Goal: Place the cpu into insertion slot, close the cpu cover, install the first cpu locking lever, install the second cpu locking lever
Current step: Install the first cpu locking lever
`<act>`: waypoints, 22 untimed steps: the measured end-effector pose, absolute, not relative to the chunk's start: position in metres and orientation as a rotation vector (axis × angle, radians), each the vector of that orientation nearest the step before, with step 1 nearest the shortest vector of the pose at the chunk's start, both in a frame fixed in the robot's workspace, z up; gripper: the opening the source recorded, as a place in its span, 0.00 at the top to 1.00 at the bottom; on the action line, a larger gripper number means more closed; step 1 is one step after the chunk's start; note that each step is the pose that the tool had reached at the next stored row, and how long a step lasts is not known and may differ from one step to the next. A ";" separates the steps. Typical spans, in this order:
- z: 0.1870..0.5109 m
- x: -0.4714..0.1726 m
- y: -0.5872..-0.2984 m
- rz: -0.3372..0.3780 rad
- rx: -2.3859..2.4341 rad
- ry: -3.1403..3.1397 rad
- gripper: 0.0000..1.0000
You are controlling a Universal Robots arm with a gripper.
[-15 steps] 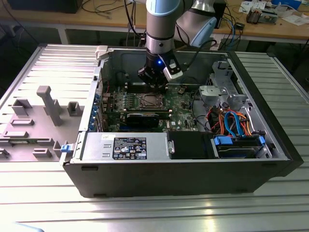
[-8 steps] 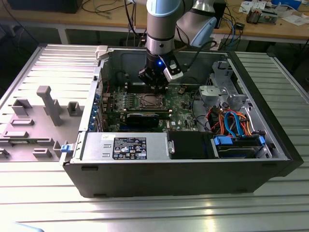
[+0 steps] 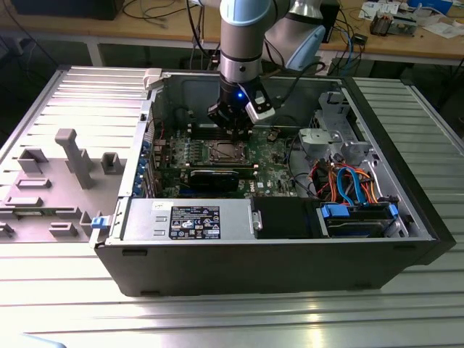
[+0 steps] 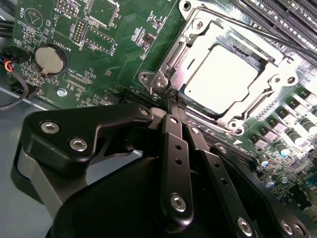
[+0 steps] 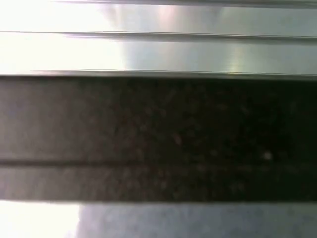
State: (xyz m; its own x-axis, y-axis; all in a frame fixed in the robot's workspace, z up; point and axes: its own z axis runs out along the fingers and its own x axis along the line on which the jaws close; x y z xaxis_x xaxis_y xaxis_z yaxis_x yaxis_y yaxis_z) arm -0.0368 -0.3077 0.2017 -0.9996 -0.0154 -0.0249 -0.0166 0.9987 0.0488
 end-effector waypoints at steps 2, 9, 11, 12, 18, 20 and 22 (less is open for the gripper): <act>0.202 -0.037 -0.308 0.081 -0.025 3.116 0.89; 0.203 -0.037 -0.308 0.109 -0.024 3.115 0.89; 0.205 -0.037 -0.308 0.107 -0.024 3.115 0.89; 0.207 -0.037 -0.308 0.105 -0.025 3.115 0.89; 0.207 -0.037 -0.311 0.083 -0.025 3.116 0.89; 0.207 -0.037 -0.311 0.073 -0.025 3.116 0.89; 0.207 -0.037 -0.311 0.072 -0.025 3.116 0.89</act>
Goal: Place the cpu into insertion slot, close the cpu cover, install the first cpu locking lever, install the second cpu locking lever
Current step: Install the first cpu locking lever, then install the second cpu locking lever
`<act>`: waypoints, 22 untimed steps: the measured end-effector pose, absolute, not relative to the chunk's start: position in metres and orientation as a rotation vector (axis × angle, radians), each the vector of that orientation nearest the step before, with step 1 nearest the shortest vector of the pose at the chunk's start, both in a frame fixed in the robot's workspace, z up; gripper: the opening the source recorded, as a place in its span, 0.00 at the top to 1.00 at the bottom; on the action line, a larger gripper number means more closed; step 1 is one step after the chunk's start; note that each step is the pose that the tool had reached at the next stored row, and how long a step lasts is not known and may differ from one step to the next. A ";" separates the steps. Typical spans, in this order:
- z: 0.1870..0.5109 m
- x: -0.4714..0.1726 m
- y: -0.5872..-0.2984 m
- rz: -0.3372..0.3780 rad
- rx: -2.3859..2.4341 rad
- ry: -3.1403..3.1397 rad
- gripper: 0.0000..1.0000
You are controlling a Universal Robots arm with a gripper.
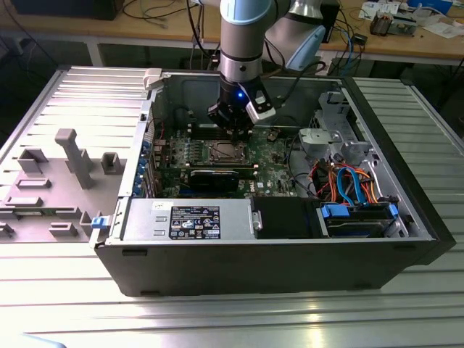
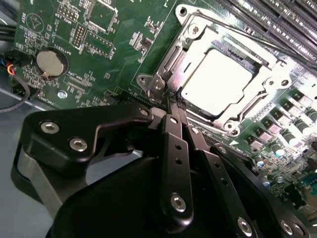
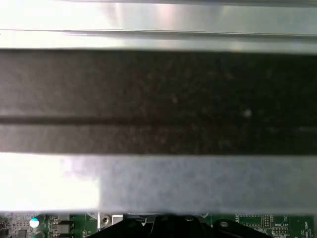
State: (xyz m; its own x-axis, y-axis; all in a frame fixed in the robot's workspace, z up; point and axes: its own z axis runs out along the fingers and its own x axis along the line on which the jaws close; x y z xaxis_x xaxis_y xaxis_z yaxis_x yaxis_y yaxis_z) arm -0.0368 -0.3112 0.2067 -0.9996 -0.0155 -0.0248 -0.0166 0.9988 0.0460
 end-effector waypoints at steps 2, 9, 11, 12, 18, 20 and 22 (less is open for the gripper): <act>0.207 -0.037 -0.311 0.071 -0.025 3.116 0.89; 0.207 -0.037 -0.313 0.071 -0.025 3.116 0.89; 0.207 -0.037 -0.314 0.071 -0.025 3.116 0.89; 0.207 -0.037 -0.315 0.071 -0.025 3.116 0.89; 0.213 -0.037 -0.315 0.064 -0.025 3.116 0.89; 0.213 -0.037 -0.315 0.053 -0.025 3.117 0.89; 0.213 -0.037 -0.316 0.048 -0.025 3.117 0.89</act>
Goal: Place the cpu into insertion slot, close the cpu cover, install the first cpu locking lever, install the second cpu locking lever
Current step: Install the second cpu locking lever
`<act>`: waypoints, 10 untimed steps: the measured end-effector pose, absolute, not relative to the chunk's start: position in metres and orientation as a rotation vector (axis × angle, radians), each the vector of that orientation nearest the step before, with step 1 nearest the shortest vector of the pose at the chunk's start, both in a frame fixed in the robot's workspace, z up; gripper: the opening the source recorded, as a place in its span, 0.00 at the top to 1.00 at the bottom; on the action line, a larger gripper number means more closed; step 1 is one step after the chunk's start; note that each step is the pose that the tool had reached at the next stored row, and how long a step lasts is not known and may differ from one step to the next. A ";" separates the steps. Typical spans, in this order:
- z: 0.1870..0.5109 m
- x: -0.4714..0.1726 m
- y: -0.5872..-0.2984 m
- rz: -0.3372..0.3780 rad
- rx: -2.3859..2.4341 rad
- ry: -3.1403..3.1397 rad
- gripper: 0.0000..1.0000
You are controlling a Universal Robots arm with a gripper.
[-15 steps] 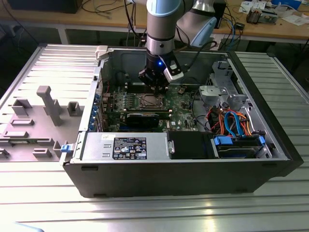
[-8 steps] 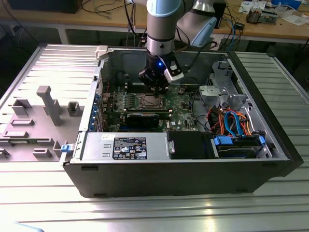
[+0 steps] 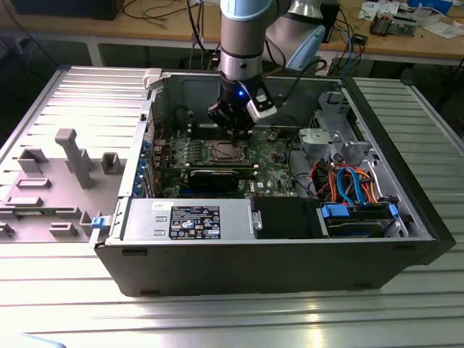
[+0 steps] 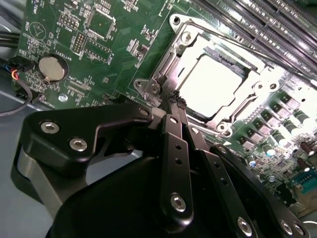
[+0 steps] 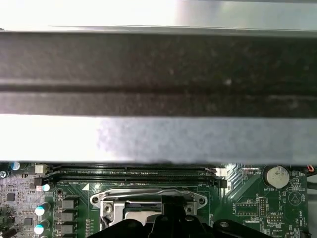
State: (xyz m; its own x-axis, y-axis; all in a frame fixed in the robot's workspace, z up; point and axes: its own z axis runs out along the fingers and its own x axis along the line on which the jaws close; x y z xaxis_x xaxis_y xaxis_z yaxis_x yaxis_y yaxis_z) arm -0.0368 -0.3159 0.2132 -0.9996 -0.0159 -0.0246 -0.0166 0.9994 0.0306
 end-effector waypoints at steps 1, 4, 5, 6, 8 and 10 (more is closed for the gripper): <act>0.213 -0.037 -0.317 0.047 -0.025 3.117 0.89; 0.213 -0.037 -0.320 0.042 -0.025 3.117 0.89; 0.213 -0.037 -0.321 0.040 -0.025 3.117 0.89; 0.213 -0.037 -0.322 0.039 -0.025 3.117 0.89; 0.213 -0.037 -0.323 0.035 -0.025 3.117 0.89; 0.213 -0.037 -0.325 0.031 -0.025 3.117 0.89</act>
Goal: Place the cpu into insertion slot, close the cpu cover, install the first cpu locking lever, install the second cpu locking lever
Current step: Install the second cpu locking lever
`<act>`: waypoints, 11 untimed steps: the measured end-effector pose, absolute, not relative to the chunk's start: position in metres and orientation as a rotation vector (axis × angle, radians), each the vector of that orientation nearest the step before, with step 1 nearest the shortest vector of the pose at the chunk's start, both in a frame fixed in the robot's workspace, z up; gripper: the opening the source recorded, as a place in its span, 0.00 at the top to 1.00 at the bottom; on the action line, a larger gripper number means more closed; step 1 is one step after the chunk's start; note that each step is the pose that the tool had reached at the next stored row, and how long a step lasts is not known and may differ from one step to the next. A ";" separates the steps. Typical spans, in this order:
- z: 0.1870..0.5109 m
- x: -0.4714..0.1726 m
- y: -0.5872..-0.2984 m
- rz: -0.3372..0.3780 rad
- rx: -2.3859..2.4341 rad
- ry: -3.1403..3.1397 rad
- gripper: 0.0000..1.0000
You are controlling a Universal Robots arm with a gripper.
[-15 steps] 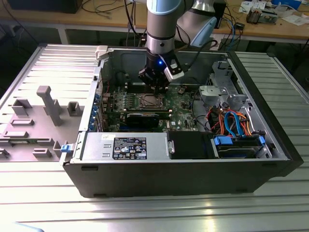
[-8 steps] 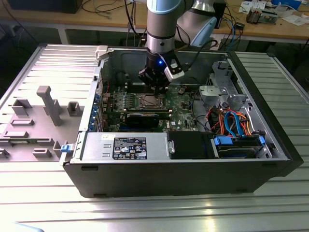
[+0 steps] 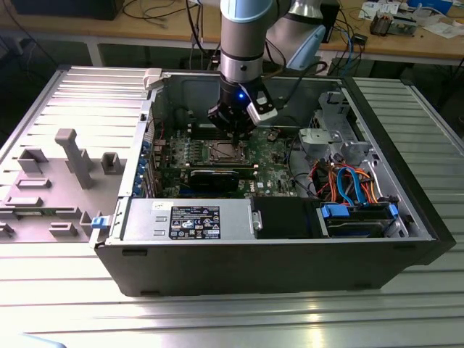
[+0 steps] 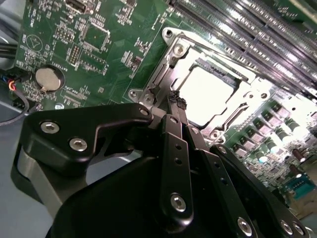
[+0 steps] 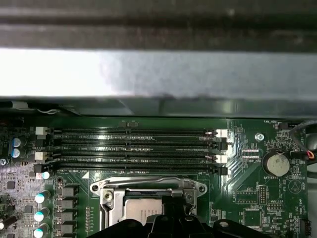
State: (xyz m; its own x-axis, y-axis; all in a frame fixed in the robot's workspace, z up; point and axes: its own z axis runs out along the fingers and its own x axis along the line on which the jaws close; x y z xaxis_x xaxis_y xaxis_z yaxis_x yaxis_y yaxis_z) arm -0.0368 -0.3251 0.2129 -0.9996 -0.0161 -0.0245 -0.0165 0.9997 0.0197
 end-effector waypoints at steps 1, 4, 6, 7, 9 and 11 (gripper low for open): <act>0.213 -0.037 -0.326 0.029 -0.025 3.117 0.89; 0.213 -0.037 -0.329 0.024 -0.025 3.117 0.89; 0.213 -0.037 -0.332 0.018 -0.026 3.117 0.89; 0.213 -0.037 -0.332 0.016 -0.026 3.117 0.89; 0.213 -0.037 -0.334 0.012 -0.026 3.117 0.89; 0.213 -0.037 -0.335 0.012 -0.026 3.117 0.89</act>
